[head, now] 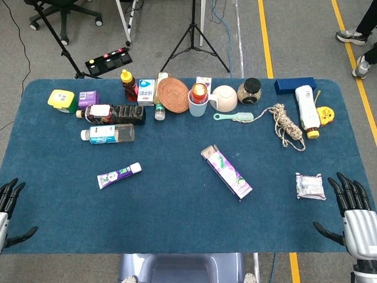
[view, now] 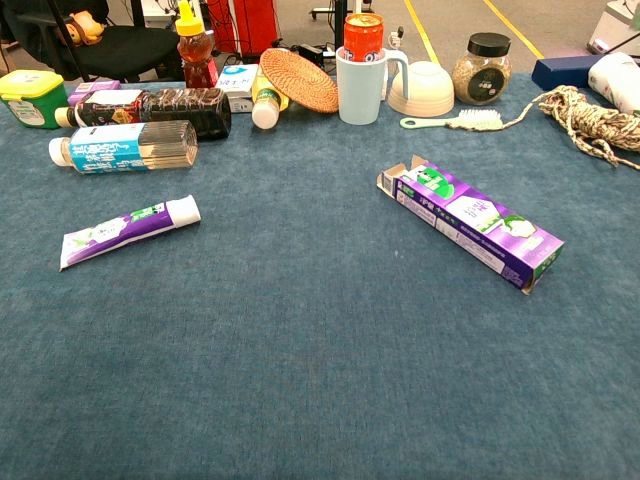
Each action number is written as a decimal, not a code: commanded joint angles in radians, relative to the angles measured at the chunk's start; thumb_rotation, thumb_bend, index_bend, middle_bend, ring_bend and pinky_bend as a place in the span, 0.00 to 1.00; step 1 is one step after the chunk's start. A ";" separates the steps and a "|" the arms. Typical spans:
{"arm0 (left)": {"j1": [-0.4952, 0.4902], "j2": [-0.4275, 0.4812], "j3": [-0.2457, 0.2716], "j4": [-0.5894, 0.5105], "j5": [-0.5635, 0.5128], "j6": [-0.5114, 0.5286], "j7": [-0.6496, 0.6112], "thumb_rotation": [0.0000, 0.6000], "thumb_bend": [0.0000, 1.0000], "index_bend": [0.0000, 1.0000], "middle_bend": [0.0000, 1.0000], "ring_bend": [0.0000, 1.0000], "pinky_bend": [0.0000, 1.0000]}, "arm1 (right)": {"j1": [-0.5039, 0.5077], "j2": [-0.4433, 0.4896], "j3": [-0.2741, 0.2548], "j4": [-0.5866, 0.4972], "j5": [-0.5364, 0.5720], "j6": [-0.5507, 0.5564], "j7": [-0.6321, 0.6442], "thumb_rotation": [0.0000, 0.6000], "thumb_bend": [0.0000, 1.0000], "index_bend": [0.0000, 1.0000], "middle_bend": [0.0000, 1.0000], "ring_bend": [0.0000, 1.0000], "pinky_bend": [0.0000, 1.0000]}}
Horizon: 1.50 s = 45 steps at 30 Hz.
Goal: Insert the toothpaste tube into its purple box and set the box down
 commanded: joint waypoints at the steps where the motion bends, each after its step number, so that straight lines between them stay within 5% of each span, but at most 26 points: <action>1: -0.002 -0.001 -0.001 0.002 0.003 0.000 -0.003 1.00 0.06 0.00 0.00 0.00 0.00 | 0.000 0.000 0.000 0.000 0.000 -0.001 0.001 1.00 0.00 0.03 0.00 0.00 0.00; 12: -0.045 -0.016 -0.020 0.021 -0.004 -0.049 -0.078 1.00 0.06 0.00 0.00 0.00 0.00 | -0.001 0.007 0.003 -0.007 0.003 0.004 0.012 1.00 0.00 0.03 0.00 0.00 0.00; 23: -0.226 -0.020 -0.127 -0.123 -0.196 -0.323 -0.059 1.00 0.06 0.00 0.00 0.00 0.00 | -0.004 0.023 0.008 -0.012 0.011 0.011 0.044 1.00 0.00 0.03 0.00 0.00 0.00; 31: -0.351 -0.122 -0.191 -0.107 -0.385 -0.465 0.110 1.00 0.06 0.00 0.00 0.00 0.00 | 0.001 0.031 0.007 -0.012 0.018 -0.003 0.062 1.00 0.00 0.03 0.00 0.00 0.00; 45: -0.500 -0.356 -0.239 0.004 -0.656 -0.503 0.411 1.00 0.07 0.00 0.00 0.00 0.00 | 0.010 0.036 0.015 -0.015 0.044 -0.023 0.071 1.00 0.00 0.03 0.00 0.00 0.00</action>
